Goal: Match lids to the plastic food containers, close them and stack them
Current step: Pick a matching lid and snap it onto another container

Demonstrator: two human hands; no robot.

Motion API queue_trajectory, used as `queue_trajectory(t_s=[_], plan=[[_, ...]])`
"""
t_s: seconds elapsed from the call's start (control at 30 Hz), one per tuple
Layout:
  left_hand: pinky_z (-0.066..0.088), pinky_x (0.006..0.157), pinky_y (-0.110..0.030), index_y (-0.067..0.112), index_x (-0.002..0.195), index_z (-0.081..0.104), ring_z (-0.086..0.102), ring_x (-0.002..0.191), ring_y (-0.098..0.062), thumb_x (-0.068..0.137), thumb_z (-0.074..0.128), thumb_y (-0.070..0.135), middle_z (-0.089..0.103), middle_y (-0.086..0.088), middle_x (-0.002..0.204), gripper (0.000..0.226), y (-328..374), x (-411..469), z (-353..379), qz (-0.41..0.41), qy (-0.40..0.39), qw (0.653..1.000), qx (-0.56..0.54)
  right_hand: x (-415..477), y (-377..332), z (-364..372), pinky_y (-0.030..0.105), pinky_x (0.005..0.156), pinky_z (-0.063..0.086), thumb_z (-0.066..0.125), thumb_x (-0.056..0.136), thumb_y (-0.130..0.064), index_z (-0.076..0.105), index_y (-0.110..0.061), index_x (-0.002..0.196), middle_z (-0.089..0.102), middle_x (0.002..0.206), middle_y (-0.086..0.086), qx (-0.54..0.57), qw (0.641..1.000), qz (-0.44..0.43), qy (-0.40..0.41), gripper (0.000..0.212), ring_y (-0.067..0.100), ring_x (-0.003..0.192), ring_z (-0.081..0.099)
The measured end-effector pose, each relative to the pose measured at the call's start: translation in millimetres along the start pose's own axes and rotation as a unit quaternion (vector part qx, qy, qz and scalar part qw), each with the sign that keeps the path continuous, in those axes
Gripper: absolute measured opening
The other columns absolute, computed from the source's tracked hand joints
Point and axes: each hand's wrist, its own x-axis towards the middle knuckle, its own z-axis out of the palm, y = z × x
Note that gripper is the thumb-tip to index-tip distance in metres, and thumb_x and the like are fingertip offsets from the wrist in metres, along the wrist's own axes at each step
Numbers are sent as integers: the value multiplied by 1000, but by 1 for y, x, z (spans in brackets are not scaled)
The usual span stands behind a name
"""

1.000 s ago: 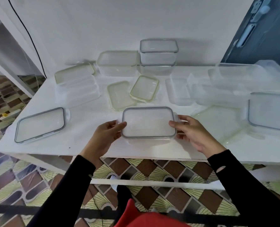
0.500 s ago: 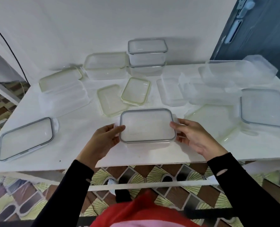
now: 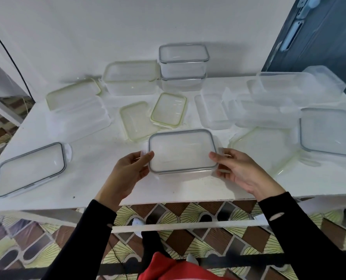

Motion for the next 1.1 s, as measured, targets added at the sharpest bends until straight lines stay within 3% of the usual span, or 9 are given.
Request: queue_trajectory(t_s=[0.3,0.53,0.6,0.67,0.77,0.83,0.97,1.03,1.1], plan=[[53,62,-17,9,96,66,61,69,-9,79,72,24,67,1,81,24,-2,-5,2,-14,4,999,-29,-3,4,5,23,54,56,76,72,-18,60,-4,89,54,79,9,92,995,35,15,28,15,64,52],[51,73,-25,12,131,49,62,94,-15,74,75,37,61,-7,119,68,-7,-4,4,46,48,995,80,-3,2,9,23,44,49,75,82,-16,57,-7,102,56,77,7,29,998,3,58,29,16,58,51],[46,81,-23,19,137,43,56,107,-15,85,72,32,53,-3,129,61,-9,-1,5,163,86,957,224,-2,-2,9,25,45,48,73,84,-14,56,-7,107,58,80,8,5,998,14,54,30,17,60,52],[37,99,-28,21,142,41,47,123,-20,94,61,33,48,-3,136,53,-10,1,7,303,85,877,362,-1,-8,9,26,47,49,74,84,-15,56,-8,109,60,83,8,-6,999,35,38,31,18,62,53],[21,110,-34,24,141,45,32,140,-25,95,37,45,39,-5,150,52,-10,2,14,381,46,797,466,3,-8,9,29,66,53,75,84,-29,50,-13,129,60,108,7,-104,991,-10,81,53,21,85,60],[19,112,-38,25,137,50,25,145,-24,96,30,45,35,0,154,50,-10,2,20,394,29,777,491,4,0,11,30,85,48,71,87,-36,47,-16,135,53,120,4,-246,944,-169,142,57,17,99,55],[24,114,-35,26,133,56,27,144,-10,99,27,42,39,14,149,48,-16,3,27,419,-3,740,526,8,24,20,46,114,23,51,98,-35,62,-20,123,46,145,9,-530,708,-429,184,31,32,134,39],[20,117,-32,27,136,53,26,144,-6,99,27,44,40,16,149,48,-19,2,28,416,-12,726,547,12,31,21,50,120,11,37,100,-38,60,-21,128,38,154,10,-565,684,-441,133,40,35,144,29],[11,119,-27,28,139,49,21,146,-6,99,27,50,37,15,151,51,-19,-1,28,410,-20,710,572,12,33,21,48,122,14,30,101,-40,55,-20,136,38,155,6,-547,716,-431,54,47,28,147,25]])
